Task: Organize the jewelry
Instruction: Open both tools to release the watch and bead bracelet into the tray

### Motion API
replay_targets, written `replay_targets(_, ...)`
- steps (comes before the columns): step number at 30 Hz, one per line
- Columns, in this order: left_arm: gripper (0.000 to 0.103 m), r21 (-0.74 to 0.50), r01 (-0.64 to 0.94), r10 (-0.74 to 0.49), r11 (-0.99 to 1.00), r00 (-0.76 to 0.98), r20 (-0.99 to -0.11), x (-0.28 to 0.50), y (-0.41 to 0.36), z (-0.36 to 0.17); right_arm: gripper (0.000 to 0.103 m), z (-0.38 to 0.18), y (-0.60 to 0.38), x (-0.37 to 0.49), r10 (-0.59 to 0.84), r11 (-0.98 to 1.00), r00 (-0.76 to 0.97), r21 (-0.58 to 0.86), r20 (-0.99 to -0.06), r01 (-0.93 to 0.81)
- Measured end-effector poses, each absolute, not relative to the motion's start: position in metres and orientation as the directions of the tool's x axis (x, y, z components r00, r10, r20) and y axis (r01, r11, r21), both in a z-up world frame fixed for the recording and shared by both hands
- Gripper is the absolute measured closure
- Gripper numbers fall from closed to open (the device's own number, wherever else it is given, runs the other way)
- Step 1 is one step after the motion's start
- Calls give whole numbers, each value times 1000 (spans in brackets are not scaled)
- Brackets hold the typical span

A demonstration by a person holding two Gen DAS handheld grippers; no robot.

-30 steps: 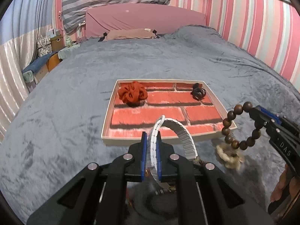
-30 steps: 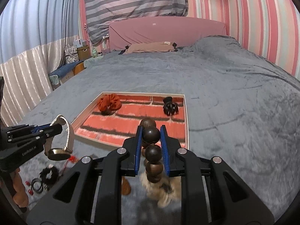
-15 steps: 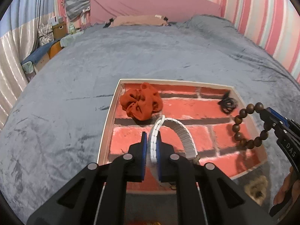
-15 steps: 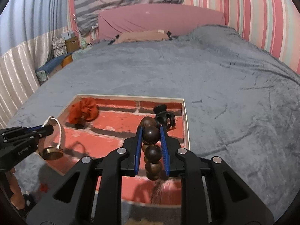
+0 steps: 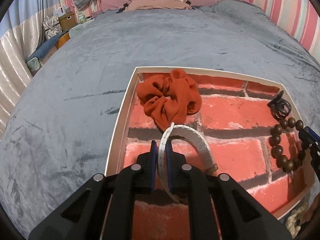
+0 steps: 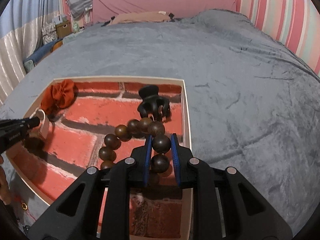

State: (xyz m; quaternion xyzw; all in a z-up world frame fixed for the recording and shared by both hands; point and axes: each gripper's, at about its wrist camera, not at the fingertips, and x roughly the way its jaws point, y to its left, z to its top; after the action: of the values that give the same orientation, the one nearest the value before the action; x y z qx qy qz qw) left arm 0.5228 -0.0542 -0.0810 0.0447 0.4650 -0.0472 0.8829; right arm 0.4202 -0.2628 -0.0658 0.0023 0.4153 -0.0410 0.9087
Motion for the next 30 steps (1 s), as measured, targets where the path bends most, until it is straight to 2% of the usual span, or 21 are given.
replay_targets(20,93,-17,100,-68,995,538,-840,545,-45,-85,83,-88,-254,441,-99,995,573,-68,-814,75)
replay_targets(23,93,-4,98,-56,995,537,-842,544,-46,-84,74,-87,-254,441,-76,997,570,-54,-818,56)
replay_targets(26,93,-1,97,-54,995,546,-836,539,-47,-79,60,-80,-251,437,-72,997,590,-56,-804,44)
replay_targets(28,88,-5,101,-60,995,552,-831,536,-48,-75,52,-72,-249,434,-62,998,607,-53,-792,34)
replay_targets(29,76,-5,102,-61,995,557,-828,534,-48,-73,50,-67,-248,431,-55,998,617,-51,-785,25)
replay_targets(30,56,1,101,-58,995,574,-817,530,-48,-67,47,-62,-247,428,-57,998,625,-56,-779,22)
